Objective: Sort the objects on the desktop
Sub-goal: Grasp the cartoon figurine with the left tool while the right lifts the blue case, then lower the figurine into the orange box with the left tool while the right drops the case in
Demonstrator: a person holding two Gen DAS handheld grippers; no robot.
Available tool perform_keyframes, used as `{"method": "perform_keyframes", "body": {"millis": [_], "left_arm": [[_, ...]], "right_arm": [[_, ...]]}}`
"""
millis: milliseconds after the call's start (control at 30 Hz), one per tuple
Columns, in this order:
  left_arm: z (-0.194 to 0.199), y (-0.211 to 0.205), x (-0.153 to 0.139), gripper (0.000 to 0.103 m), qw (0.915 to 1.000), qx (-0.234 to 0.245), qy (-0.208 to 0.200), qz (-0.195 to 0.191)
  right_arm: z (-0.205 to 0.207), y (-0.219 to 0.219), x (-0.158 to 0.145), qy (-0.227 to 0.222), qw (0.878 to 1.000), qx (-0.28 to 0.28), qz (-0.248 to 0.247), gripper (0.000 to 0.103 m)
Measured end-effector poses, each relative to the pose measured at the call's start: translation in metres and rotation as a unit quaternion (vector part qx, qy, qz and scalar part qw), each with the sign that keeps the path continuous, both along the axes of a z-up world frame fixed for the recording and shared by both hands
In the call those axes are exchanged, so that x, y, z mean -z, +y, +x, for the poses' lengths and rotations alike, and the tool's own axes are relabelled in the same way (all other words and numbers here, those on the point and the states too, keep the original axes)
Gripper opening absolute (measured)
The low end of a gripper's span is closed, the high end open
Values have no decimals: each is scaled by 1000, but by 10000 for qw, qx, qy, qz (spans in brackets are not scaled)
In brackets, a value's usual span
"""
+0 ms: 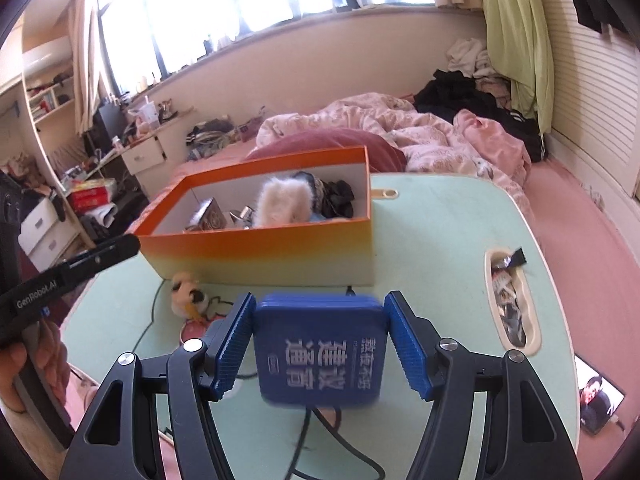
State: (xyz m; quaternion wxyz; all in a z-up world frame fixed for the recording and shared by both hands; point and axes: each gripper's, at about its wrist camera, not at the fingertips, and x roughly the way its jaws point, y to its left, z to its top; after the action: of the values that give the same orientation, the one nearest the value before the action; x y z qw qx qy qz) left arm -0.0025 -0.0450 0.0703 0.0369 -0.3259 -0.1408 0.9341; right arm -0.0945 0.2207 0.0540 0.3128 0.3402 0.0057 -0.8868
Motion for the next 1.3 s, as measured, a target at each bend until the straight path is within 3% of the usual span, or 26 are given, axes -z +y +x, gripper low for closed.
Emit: {"method": "perform_keyframes", "body": {"millis": [33, 67, 100, 267, 367, 433, 467, 633, 733, 833, 933, 1033, 1167, 1300], "left_arm": [[-2, 1, 6, 27, 9998, 76, -177, 56], [-5, 4, 13, 58, 9994, 102, -330, 45], [-8, 8, 21, 78, 9990, 77, -440, -71], [-15, 29, 41, 79, 9946, -199, -402, -939], [-26, 35, 46, 78, 9903, -192, -580, -1247], [-29, 36, 48, 57, 9895, -180, -635, -1288], [-31, 35, 51, 49, 9890, -169, -718, -1279], [-23, 28, 48, 48, 9907, -78, -648, -1193], [-12, 20, 36, 48, 9958, -85, -374, -832], [-7, 12, 6, 48, 9984, -44, -79, -554], [-15, 7, -32, 49, 9977, -158, 315, -578], [-38, -1, -49, 49, 9981, -242, 399, -405], [-69, -11, -43, 50, 9978, -496, 400, -154], [-63, -16, -21, 53, 9956, -835, 349, -233]], "right_arm": [[3, -1, 0, 7, 10000, -38, -14, 66], [1, 0, 1, 13, 10000, -58, -12, 66], [3, 0, 2, 43, 10000, -68, 15, 66], [4, 2, 5, 137, 9999, -39, 46, 66], [4, 4, 5, 108, 9999, -29, 4, 66], [3, 6, 6, 83, 9999, -30, -63, 66], [3, 6, 6, 84, 9999, -31, -73, 66], [3, 7, 5, 72, 9999, -45, -105, 66], [4, 6, -3, 132, 9998, -46, -155, 66], [1, 1, -21, 252, 9994, -115, -227, 66], [-7, -7, -48, 466, 9979, -182, -403, 66], [-21, -20, -75, 680, 9959, -135, -575, 66], [-43, -48, -87, 1045, 9931, 1, -539, 67], [-58, -73, -66, 966, 9950, 116, -226, 69]]}}
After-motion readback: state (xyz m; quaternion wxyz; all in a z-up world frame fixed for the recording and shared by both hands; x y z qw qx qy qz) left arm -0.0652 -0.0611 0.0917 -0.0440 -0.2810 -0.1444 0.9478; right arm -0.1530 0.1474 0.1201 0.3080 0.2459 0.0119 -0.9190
